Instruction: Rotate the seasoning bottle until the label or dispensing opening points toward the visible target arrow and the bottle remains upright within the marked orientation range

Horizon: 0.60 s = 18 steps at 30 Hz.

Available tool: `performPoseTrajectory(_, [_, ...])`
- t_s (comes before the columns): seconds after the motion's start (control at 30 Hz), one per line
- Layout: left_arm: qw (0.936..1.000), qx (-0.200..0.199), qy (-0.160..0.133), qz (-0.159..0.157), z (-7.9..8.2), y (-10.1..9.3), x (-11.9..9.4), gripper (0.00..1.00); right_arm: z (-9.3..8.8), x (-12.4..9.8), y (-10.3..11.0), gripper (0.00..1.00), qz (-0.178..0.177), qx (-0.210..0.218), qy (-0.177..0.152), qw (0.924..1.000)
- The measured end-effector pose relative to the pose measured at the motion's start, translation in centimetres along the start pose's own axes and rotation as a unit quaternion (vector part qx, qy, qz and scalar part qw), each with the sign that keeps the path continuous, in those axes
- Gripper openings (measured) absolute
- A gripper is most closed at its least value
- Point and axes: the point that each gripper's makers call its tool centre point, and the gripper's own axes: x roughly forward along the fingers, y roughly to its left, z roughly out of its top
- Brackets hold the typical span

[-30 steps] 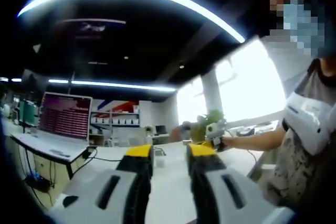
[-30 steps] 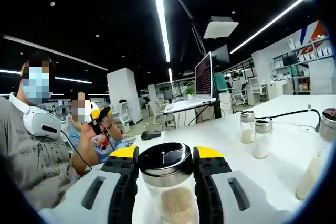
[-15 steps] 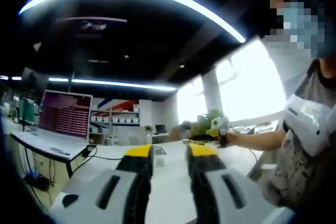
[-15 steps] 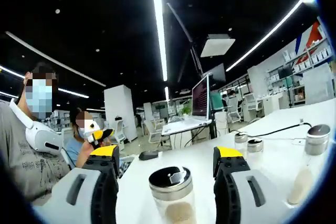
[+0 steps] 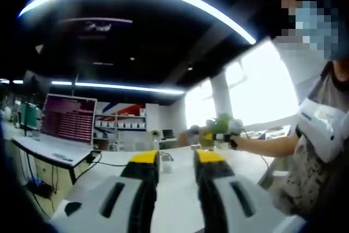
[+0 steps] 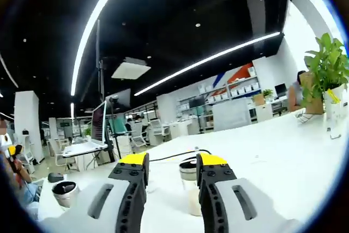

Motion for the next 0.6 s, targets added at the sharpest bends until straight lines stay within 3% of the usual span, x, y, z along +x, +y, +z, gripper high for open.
performPoseTrajectory(0.1, [1.0,0.001,0.001,0.004,0.0,0.3,-0.1,0.27,-0.7,1.3,-1.5,0.41,-0.026,-0.024,0.012,0.9993])
performPoseTrajectory(0.2, [1.0,0.001,-0.001,0.008,0.2,0.5,-0.2,0.27,-1.4,2.7,-1.7,0.51,-0.033,-0.035,0.026,0.9985])
performPoseTrajectory(0.33, [0.9999,0.001,-0.003,0.014,0.3,0.9,-0.5,0.27,-2.2,4.3,-1.7,0.52,-0.035,-0.04,0.039,0.9978])
performPoseTrajectory(0.53, [0.9998,0.001,-0.003,0.018,0.4,1.2,-0.7,0.27,-3.7,5.7,-0.1,0.56,-0.036,-0.062,0.055,0.9959])
performPoseTrajectory(0.6, [0.9998,0.001,-0.002,0.019,0.4,1.3,-0.7,0.27,-3.7,6.7,-1.2,0.55,-0.039,-0.065,0.059,0.9954])
